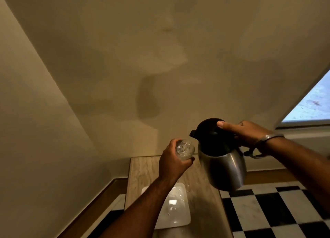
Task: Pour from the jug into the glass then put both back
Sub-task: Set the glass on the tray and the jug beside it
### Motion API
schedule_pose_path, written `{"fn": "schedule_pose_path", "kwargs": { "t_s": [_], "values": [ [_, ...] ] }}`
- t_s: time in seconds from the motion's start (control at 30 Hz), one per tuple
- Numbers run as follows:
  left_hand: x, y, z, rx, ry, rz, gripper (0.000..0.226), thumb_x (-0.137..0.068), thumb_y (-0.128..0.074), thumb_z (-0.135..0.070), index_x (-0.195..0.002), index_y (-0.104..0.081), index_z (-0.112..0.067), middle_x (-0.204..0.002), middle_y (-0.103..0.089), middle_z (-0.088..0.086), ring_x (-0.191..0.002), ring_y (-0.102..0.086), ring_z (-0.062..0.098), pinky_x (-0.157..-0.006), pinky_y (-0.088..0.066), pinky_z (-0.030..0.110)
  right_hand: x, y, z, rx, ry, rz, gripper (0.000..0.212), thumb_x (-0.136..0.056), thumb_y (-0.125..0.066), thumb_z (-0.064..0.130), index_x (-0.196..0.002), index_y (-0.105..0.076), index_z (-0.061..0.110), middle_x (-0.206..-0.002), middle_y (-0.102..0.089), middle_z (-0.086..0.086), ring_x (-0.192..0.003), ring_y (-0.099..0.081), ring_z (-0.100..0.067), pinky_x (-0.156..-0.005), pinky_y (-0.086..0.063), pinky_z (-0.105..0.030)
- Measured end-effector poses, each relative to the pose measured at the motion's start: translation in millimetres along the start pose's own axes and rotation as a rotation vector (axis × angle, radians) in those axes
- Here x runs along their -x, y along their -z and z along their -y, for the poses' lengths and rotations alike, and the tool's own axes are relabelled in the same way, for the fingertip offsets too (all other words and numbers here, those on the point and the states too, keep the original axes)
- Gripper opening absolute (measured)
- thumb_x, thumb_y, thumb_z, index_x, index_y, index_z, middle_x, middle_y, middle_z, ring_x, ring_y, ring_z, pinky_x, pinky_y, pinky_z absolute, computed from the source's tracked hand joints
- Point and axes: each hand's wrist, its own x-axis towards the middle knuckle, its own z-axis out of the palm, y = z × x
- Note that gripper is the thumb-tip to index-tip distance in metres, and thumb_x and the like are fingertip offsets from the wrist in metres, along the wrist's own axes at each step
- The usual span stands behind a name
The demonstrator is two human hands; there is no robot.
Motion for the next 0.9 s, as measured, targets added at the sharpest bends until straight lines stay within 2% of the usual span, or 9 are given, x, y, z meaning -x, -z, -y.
{"fn": "schedule_pose_path", "kwargs": {
  "t_s": [0.1,0.17,0.27,0.37,0.47,0.57,0.7,0.8,0.9],
  "values": [
    [-1.5,-0.3,11.8,-0.024,0.037,0.011,0.076,-0.054,-0.084,-0.052,-0.119,-0.046,-0.041,-0.103,-0.06,-0.02,-0.086,-0.064,0.005,-0.071,-0.059,0.032,3.2,-26.7,-20.7,-0.198,-0.087,-0.014,0.105,-0.03,-0.052,0.098,-0.086,-0.074,0.011,-0.091,-0.075,-0.014,-0.091,-0.068,-0.031,-0.088,-0.051,-0.047],
    [-3.2,0.0,17.1,-0.033,0.049,0.017,0.076,-0.055,-0.084,-0.052,-0.119,-0.046,-0.04,-0.103,-0.061,-0.018,-0.085,-0.064,0.007,-0.071,-0.059,0.034,4.4,-41.6,-33.6,-0.337,-0.141,-0.036,0.107,-0.032,-0.054,0.096,-0.092,-0.073,0.009,-0.094,-0.074,-0.017,-0.092,-0.066,-0.036,-0.093,-0.048,-0.05],
    [-2.5,-0.8,27.4,-0.046,0.086,0.001,0.077,-0.055,-0.087,-0.049,-0.118,-0.044,-0.042,-0.103,-0.06,-0.019,-0.088,-0.063,0.008,-0.074,-0.058,0.032,5.2,-60.1,-52.7,-0.492,-0.17,-0.066,0.093,-0.036,-0.057,0.094,-0.084,-0.071,0.016,-0.063,-0.061,-0.009,-0.063,-0.056,-0.028,-0.074,-0.045,-0.042],
    [0.2,-3.1,36.3,-0.073,0.116,-0.03,0.078,-0.053,-0.088,-0.051,-0.116,-0.043,-0.045,-0.101,-0.059,-0.019,-0.087,-0.062,0.008,-0.073,-0.057,0.028,4.9,-74.6,-70.9,-0.615,-0.157,-0.122,0.08,-0.036,-0.054,0.094,-0.084,-0.067,0.032,-0.064,-0.058,-0.003,-0.058,-0.055,-0.02,-0.066,-0.046,-0.039],
    [5.5,-11.8,47.4,-0.118,0.153,-0.073,0.077,-0.051,-0.083,-0.058,-0.117,-0.044,-0.045,-0.102,-0.059,-0.017,-0.087,-0.059,0.007,-0.069,-0.054,0.025,0.3,-91.7,-99.9,-0.73,-0.135,-0.095,0.07,-0.051,-0.051,0.09,-0.076,-0.062,0.025,-0.057,-0.055,-0.002,-0.055,-0.054,-0.02,-0.07,-0.046,-0.042],
    [14.6,-20.2,64.0,-0.18,0.187,-0.115,0.078,-0.053,-0.085,-0.054,-0.119,-0.047,-0.041,-0.114,-0.057,-0.007,-0.094,-0.053,0.009,-0.07,-0.048,0.024,-6.2,-113.3,-133.9,-0.727,-0.164,-0.077,0.084,-0.051,-0.044,0.095,-0.073,-0.061,0.015,-0.064,-0.055,-0.009,-0.058,-0.055,-0.022,-0.07,-0.045,-0.041],
    [32.4,-45.5,99.7,-0.252,0.283,-0.119,0.076,-0.054,-0.087,-0.048,-0.12,-0.05,-0.041,-0.112,-0.054,-0.007,-0.091,-0.056,0.012,-0.07,-0.05,0.026,-20.4,-153.1,-191.0,-0.849,-0.23,-0.061,0.056,-0.073,-0.047,0.075,-0.059,-0.061,0.022,-0.056,-0.057,-0.002,-0.059,-0.054,-0.023,-0.073,-0.04,-0.046],
    [40.8,-65.2,130.1,-0.259,0.345,-0.08,0.076,-0.054,-0.09,-0.043,-0.12,-0.052,-0.039,-0.112,-0.055,-0.012,-0.092,-0.059,0.011,-0.075,-0.051,0.029,-33.9,-183.8,-230.1,-0.845,-0.253,-0.069,0.057,-0.072,-0.042,0.071,-0.068,-0.063,0.018,-0.058,-0.061,-0.004,-0.062,-0.056,-0.022,-0.073,-0.039,-0.044],
    [48.9,-86.7,169.3,-0.275,0.385,-0.014,0.075,-0.056,-0.092,-0.039,-0.12,-0.054,-0.035,-0.115,-0.058,-0.013,-0.095,-0.057,0.009,-0.079,-0.044,0.025,-51.2,-215.4,-267.7,-0.813,-0.298,-0.015,0.061,-0.068,-0.034,0.076,-0.076,-0.062,0.022,-0.073,-0.062,-0.003,-0.072,-0.057,-0.016,-0.087,-0.042,-0.045]
  ]
}}
